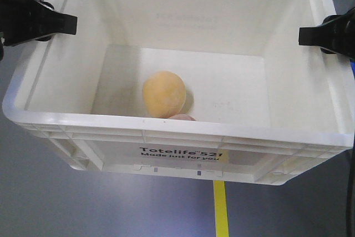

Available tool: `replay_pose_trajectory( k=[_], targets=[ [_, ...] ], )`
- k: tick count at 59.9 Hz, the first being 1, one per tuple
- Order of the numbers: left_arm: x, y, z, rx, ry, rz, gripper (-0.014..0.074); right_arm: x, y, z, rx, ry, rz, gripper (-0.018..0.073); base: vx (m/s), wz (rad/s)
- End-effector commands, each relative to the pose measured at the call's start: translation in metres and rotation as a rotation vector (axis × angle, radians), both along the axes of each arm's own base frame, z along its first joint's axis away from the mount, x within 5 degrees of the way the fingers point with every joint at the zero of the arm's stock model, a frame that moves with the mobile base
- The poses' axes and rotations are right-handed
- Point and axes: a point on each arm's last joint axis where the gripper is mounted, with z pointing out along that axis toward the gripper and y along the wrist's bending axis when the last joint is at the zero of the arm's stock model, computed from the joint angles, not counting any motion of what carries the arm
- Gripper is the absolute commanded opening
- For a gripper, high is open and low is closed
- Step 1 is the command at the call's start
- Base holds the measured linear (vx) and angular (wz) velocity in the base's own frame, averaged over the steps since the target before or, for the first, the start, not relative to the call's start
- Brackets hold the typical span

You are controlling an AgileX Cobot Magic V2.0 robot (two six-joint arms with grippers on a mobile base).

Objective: Place moving items into box and shelve

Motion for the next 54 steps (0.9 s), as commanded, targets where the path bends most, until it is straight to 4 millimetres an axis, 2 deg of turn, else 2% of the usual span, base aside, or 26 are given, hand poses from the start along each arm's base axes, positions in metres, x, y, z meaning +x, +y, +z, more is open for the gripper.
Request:
replay_pose_trajectory(
  k=[1, 54],
  targets=[
    [-0.0096, -0.0084, 0.0377, -0.179, -0.19, -0.033, -0.0006, -0.0009, 0.0033, 0.0333, 0.089, -0.207, -0.004, -0.0006, 0.63, -0.12],
    [-0.0096, -0.0084, 0.0377, -0.179, -0.19, -0.033, -0.0006, -0.0009, 0.0033, 0.0333, 0.088, -0.207, -0.004, -0.0006, 0.63, -0.05]
  ],
)
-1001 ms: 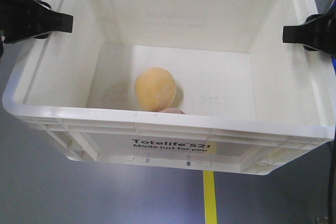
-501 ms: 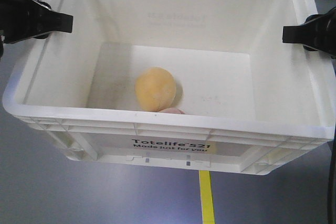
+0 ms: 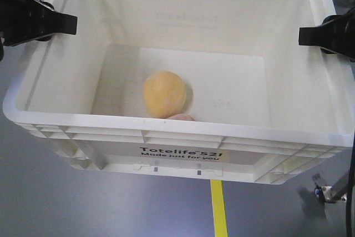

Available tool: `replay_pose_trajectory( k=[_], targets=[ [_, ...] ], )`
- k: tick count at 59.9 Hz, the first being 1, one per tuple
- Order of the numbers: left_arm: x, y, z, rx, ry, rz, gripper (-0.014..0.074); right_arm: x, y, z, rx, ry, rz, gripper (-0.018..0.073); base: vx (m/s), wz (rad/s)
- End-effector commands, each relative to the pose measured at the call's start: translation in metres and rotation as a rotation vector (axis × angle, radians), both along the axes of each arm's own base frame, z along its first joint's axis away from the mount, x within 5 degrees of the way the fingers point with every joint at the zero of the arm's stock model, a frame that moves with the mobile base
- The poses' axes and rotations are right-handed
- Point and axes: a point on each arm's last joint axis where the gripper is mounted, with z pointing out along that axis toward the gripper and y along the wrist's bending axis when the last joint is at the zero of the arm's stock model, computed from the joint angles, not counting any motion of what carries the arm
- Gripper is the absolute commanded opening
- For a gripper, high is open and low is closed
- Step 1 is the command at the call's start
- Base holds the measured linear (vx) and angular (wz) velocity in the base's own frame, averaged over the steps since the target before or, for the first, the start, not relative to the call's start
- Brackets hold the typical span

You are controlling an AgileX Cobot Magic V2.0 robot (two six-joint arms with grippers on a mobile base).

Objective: Place moving items into box and shelve

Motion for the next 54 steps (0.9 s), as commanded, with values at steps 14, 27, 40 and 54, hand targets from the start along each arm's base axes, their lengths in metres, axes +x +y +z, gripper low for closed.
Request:
replay_pose_trajectory(
  k=[14, 27, 40, 54],
  targets=[
    [-0.0096, -0.0084, 0.0378, -0.179, -0.192, -0.033, -0.0006, -0.001, 0.0033, 0.0333, 0.089, -0.207, -0.004, -0.0006, 0.63, -0.04],
    [-0.0095, -0.0083, 0.0378, -0.178, -0.192, -0.033, -0.0006, -0.001, 0.0033, 0.0333, 0.089, -0.207, -0.004, -0.0006, 0.61, -0.04],
    [-0.0096, -0.0084, 0.0378, -0.179, -0.191, -0.033, -0.0006, -0.001, 0.0033, 0.0333, 0.089, -0.207, -0.004, -0.0006, 0.58, -0.02],
    [-0.0096, -0.0084, 0.0378, -0.178, -0.192, -0.033, -0.0006, -0.001, 0.0033, 0.0333, 0.089, -0.207, -0.004, -0.0006, 0.55, -0.02]
  ],
)
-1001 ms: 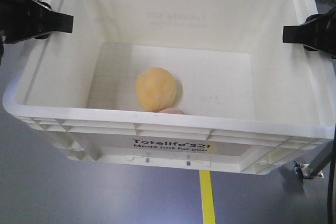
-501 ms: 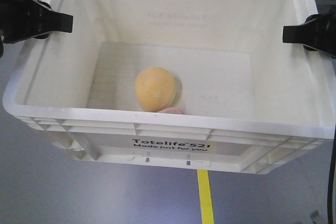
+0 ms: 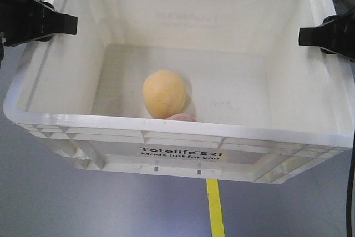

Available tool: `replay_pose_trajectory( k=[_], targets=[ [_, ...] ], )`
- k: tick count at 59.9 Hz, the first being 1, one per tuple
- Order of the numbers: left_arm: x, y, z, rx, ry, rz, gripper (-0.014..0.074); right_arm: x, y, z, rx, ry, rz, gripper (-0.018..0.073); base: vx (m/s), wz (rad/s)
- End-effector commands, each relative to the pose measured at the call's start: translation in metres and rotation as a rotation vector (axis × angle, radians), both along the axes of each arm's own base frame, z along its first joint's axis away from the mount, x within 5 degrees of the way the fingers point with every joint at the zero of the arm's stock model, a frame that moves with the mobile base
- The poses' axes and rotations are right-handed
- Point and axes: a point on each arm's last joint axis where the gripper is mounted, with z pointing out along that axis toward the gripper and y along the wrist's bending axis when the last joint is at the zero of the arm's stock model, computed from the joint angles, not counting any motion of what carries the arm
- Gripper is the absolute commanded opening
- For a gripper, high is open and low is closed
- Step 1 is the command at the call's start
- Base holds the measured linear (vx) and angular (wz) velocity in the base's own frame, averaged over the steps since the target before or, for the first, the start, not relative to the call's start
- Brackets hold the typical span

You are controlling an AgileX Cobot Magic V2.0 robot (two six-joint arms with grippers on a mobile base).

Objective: Place moving items into box and shelve

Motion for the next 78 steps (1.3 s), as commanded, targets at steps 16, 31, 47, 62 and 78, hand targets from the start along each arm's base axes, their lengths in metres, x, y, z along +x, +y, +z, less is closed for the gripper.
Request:
replay_pose_trajectory(
  k=[16, 31, 47, 62, 78],
  targets=[
    [-0.0094, -0.0079, 0.0377, -0.178, -0.191, -0.031, -0.0006, -0.001, 0.0034, 0.0333, 0.09, -0.207, -0.004, -0.0006, 0.51, -0.06],
    [-0.0094, -0.0079, 0.0377, -0.178, -0.191, -0.031, -0.0006, -0.001, 0.0034, 0.0333, 0.09, -0.207, -0.004, -0.0006, 0.47, -0.2],
    [-0.0094, -0.0079, 0.0377, -0.178, -0.191, -0.031, -0.0006, -0.001, 0.0034, 0.0333, 0.09, -0.207, -0.004, -0.0006, 0.44, -0.33],
    [-0.0094, -0.0079, 0.0377, -0.178, -0.191, -0.031, -0.0006, -0.001, 0.0034, 0.0333, 0.091, -0.207, -0.004, -0.0006, 0.41, -0.49],
    [-0.0094, -0.0079, 0.0377, -0.178, -0.191, -0.031, -0.0006, -0.001, 0.0034, 0.0333, 0.091, -0.207, -0.004, -0.0006, 0.39, -0.55]
  ],
)
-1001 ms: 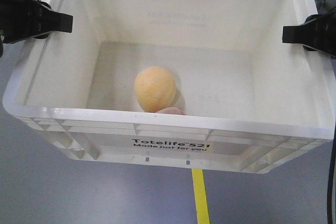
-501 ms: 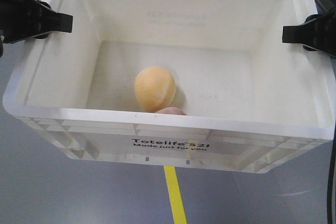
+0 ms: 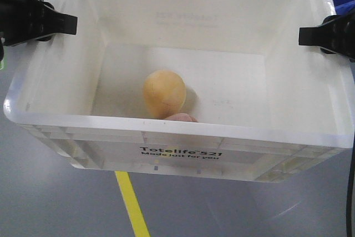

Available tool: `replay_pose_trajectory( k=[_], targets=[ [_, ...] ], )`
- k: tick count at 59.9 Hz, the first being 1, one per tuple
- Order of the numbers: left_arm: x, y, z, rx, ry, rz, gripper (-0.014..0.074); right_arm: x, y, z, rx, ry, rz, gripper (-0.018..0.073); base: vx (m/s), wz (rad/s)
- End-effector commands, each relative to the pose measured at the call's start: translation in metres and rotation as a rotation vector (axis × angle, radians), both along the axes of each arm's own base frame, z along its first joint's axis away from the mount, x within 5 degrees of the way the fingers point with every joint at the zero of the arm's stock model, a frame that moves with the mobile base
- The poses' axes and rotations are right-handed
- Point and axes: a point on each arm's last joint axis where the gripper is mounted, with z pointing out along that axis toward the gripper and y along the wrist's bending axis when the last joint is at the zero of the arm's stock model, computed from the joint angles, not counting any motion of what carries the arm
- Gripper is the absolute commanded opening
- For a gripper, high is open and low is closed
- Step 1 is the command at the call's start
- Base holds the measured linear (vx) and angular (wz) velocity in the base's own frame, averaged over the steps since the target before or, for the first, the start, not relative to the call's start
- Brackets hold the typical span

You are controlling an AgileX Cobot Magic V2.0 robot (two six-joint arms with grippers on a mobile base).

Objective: Place moving items into box and shelve

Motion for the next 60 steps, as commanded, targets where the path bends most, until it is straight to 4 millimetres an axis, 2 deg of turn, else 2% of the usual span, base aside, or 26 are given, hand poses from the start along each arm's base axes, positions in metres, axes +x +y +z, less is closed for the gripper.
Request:
replay_pose_trajectory(
  k=[1, 60],
  targets=[
    [-0.0095, -0.008, 0.0378, -0.18, -0.19, -0.032, -0.0006, -0.001, 0.0034, 0.0333, 0.09, -0.207, -0.004, -0.0006, 0.39, -0.56],
    [-0.0095, -0.008, 0.0376, -0.178, -0.189, -0.032, -0.0006, -0.001, 0.0034, 0.0333, 0.09, -0.207, -0.004, -0.0006, 0.36, -0.67]
  ],
)
